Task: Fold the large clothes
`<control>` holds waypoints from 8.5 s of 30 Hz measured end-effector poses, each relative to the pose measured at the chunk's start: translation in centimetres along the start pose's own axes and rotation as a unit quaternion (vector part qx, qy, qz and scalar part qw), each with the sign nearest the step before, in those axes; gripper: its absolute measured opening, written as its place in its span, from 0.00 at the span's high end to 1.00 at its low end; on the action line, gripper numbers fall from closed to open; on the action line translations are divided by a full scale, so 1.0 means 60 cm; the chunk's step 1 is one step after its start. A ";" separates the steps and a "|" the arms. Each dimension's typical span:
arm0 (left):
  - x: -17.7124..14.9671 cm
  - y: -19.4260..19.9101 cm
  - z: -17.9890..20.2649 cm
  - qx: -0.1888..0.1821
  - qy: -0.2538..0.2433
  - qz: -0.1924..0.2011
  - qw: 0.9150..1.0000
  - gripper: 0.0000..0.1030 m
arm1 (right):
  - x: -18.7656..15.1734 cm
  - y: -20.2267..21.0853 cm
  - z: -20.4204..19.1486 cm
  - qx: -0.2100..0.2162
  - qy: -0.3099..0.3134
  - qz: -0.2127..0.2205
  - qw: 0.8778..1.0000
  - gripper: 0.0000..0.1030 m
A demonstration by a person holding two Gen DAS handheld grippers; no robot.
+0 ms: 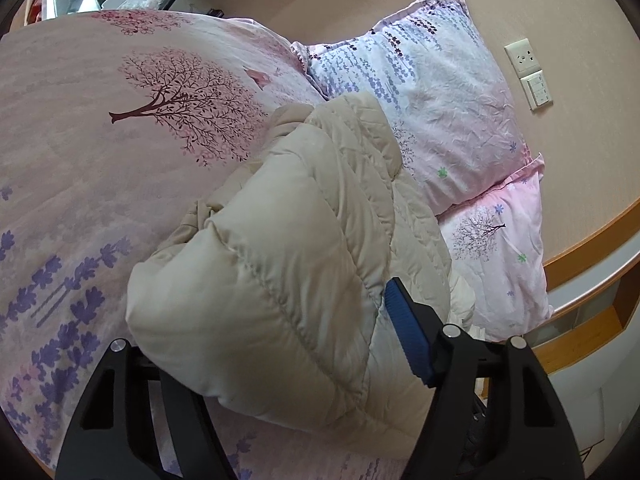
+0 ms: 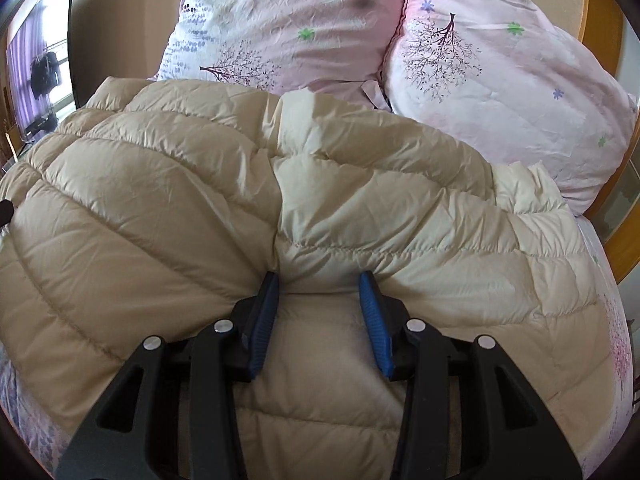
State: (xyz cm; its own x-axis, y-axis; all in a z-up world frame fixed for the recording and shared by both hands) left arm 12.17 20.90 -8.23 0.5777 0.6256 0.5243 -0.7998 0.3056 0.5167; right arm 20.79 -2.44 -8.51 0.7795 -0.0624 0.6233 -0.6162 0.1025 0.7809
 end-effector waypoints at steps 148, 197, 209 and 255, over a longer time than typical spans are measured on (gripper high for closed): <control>-0.156 -0.135 0.485 -0.108 -0.548 -0.124 0.820 0.14 | 0.028 0.153 0.487 0.215 -0.265 0.037 0.939 0.61; -0.162 -0.201 0.431 -0.138 -0.445 -0.200 0.862 0.07 | -0.042 0.125 0.524 0.153 -0.345 0.048 0.925 0.70; -0.174 -0.212 0.425 -0.101 -0.471 -0.194 0.855 0.02 | -0.073 0.072 0.472 0.141 -0.313 -0.018 0.939 0.66; -0.138 -0.282 0.402 -0.198 -0.275 -0.305 0.890 0.01 | -0.068 0.017 0.574 0.243 -0.413 -0.119 0.870 0.04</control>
State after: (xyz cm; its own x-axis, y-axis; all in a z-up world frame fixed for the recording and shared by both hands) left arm 24.84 -6.77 -4.98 0.8297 -0.1563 0.5359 -0.2414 0.7652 0.5968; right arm 13.11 -36.28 -8.80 0.6691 -0.7360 0.1025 -0.5797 -0.4307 0.6917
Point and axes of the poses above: each gripper's, at about its wrist camera, not at the fingertips, and y roughly against the way its jaws point, z to its right, x to its top, the point moved 7 cm from there along -y, roughly the way its jaws point, and after that the axes turned 11 degrees about -y, right-handed, at the moved point
